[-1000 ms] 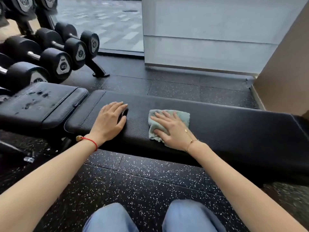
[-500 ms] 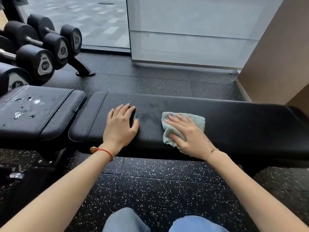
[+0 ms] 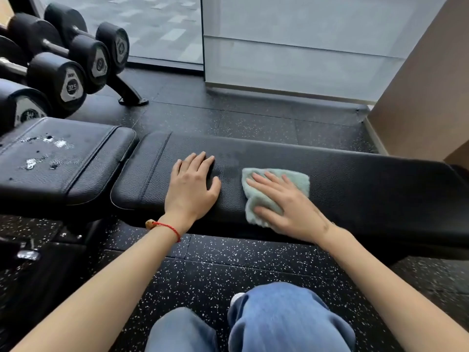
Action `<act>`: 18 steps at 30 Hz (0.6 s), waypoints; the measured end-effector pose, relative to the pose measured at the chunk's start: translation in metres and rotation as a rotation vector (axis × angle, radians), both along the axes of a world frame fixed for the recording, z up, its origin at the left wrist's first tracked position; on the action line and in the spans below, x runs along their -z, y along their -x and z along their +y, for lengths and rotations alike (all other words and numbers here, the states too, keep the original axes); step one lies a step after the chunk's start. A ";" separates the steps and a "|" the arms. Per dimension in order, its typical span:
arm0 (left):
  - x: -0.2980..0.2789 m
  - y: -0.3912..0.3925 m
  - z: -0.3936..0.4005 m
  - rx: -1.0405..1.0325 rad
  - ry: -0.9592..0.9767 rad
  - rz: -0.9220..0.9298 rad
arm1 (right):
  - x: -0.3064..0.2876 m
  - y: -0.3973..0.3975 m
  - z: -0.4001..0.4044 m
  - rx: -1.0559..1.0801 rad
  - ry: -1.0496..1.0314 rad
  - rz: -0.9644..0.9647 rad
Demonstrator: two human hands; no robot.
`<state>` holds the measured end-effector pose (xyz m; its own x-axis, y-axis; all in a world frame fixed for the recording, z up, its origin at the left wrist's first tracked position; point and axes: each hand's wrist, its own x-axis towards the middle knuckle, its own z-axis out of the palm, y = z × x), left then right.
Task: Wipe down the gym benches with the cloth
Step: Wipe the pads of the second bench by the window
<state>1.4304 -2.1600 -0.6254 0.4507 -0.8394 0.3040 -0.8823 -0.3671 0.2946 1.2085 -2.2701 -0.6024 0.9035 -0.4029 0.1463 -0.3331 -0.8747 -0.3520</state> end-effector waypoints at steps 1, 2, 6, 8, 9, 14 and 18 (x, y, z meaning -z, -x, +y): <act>0.000 0.000 0.000 -0.001 0.000 0.004 | 0.002 0.022 0.004 0.007 0.026 0.008; -0.001 0.000 0.000 -0.001 -0.002 0.005 | 0.003 0.041 0.005 0.038 0.062 0.019; -0.002 0.004 -0.002 -0.013 0.000 0.005 | 0.010 0.027 0.017 0.065 0.261 0.025; -0.002 0.003 -0.002 -0.011 0.001 0.007 | 0.018 -0.008 0.030 -0.003 0.354 0.032; -0.001 0.003 -0.001 -0.008 0.005 0.008 | 0.021 -0.019 0.036 -0.018 0.385 0.016; 0.003 0.000 0.001 -0.005 0.001 0.003 | 0.030 0.051 0.036 0.114 0.466 -0.108; 0.001 0.001 -0.001 -0.014 -0.004 0.012 | 0.028 0.125 0.015 0.354 0.496 -0.100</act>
